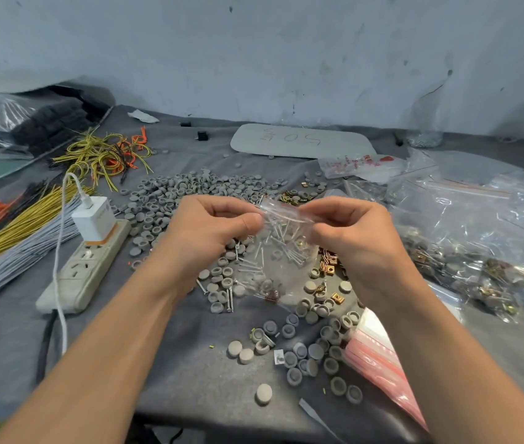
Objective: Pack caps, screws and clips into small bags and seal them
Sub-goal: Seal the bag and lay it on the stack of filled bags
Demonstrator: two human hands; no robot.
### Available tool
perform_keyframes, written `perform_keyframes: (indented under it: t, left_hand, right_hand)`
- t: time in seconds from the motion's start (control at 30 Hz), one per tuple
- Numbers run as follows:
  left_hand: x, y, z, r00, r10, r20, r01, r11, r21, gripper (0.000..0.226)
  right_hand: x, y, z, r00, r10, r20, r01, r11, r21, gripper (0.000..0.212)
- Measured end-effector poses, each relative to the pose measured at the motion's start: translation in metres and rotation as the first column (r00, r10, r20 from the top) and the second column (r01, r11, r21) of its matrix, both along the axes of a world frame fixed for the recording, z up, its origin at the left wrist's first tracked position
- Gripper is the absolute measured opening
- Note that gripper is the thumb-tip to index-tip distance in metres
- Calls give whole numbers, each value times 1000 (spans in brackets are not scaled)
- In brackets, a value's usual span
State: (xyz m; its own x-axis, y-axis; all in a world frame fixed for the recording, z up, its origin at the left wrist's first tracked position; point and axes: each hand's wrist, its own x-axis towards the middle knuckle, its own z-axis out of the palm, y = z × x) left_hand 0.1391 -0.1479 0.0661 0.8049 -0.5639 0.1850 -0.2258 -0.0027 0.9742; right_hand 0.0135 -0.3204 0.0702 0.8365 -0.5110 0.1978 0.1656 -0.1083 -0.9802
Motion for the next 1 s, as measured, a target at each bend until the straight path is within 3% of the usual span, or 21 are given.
perform_keyframes:
  t: [0.17, 0.23, 0.3, 0.37, 0.47, 0.5, 0.7, 0.87, 1.0]
  left_hand:
    - [0, -2, -1, 997, 62, -38, -62, 998, 0, 17]
    - [-4, -6, -1, 998, -7, -55, 6, 1000, -14, 28]
    - [-8, -11, 0, 999, -24, -46, 23, 999, -23, 19]
    - [-10, -14, 1, 999, 7, -41, -7, 1000, -14, 7]
    - [-10, -12, 0, 998, 42, -38, -42, 999, 6, 9]
    - [-9, -10, 1, 998, 49, -45, -48, 999, 9, 9]
    - [-8, -5, 5, 992, 61, -112, -59, 998, 18, 8]
    - [-9, -2, 7, 996, 54, -75, -51, 998, 48, 15]
    - [-10, -2, 7, 996, 23, -80, -21, 1000, 19, 13]
  right_hand:
    - [-1, -5, -2, 991, -136, 12, 134, 983, 125, 33]
    - [-2, -4, -1, 996, -92, 8, 90, 991, 96, 35]
    - [-1, -2, 0, 1000, -28, 4, 28, 997, 75, 35]
    - [-1, -1, -1, 998, -19, -67, 22, 998, 50, 30]
    - [-3, -2, -4, 966, -79, -244, 73, 997, -36, 6]
    - [-3, -3, -5, 961, -88, -261, 82, 996, -32, 7]
    - [-6, -4, 0, 972, -12, -234, 40, 992, 117, 11]
    - [-6, -7, 0, 966, 16, -257, 31, 983, 180, 25]
    - [-7, -8, -1, 977, -3, -212, 45, 980, 195, 11]
